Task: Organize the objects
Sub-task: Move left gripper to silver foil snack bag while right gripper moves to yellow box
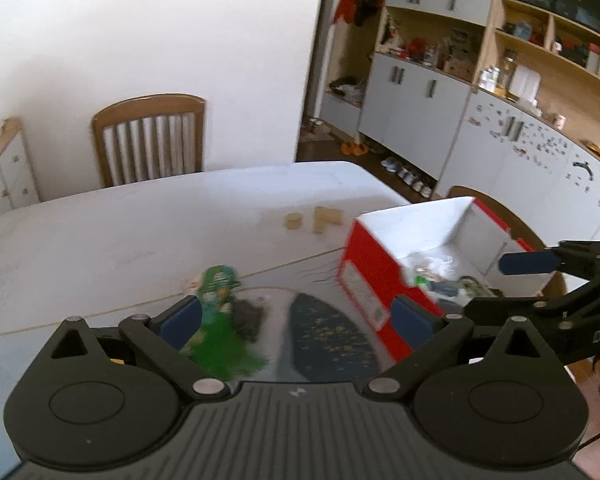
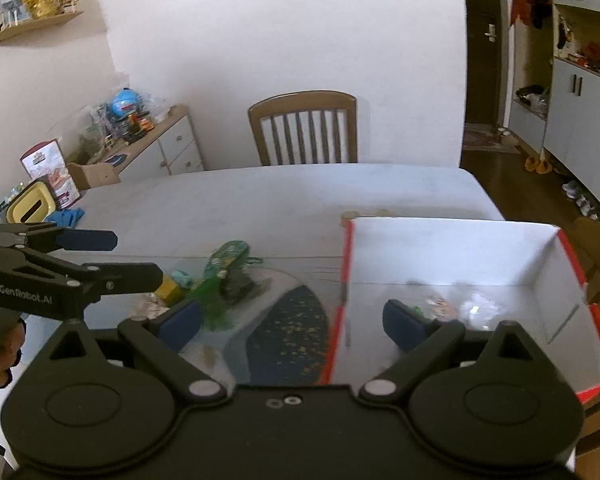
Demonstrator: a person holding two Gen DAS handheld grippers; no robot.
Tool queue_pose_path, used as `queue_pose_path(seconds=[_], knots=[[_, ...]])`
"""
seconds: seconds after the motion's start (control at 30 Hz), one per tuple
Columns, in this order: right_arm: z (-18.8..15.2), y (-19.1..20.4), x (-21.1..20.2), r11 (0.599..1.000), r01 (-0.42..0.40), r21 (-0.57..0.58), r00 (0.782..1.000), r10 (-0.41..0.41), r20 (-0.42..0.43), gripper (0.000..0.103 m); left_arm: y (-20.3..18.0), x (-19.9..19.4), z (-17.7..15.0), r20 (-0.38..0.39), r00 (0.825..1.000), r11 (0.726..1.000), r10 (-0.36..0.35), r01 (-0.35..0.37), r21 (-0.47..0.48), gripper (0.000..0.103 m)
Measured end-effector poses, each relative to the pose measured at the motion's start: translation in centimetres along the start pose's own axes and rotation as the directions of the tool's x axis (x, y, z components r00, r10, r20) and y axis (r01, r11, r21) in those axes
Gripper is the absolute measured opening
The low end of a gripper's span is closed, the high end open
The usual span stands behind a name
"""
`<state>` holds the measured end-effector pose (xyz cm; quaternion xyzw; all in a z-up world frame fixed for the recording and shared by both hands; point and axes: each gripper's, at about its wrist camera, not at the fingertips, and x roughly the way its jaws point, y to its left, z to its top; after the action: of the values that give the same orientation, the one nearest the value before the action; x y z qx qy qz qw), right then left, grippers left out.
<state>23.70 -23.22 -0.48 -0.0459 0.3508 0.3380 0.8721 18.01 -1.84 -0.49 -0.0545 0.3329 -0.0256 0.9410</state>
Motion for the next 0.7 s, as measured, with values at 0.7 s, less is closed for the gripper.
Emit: queue_pose_path(seconds=[0.7], knots=[[-0.9,7.3,5.7,0.998,-0.027,-0.048,0.995,0.022,-0.097,0.097,9.3,0.8,-6.7,-0.068,0.997,1.0,0.029,-0.028,0.015,0.103]])
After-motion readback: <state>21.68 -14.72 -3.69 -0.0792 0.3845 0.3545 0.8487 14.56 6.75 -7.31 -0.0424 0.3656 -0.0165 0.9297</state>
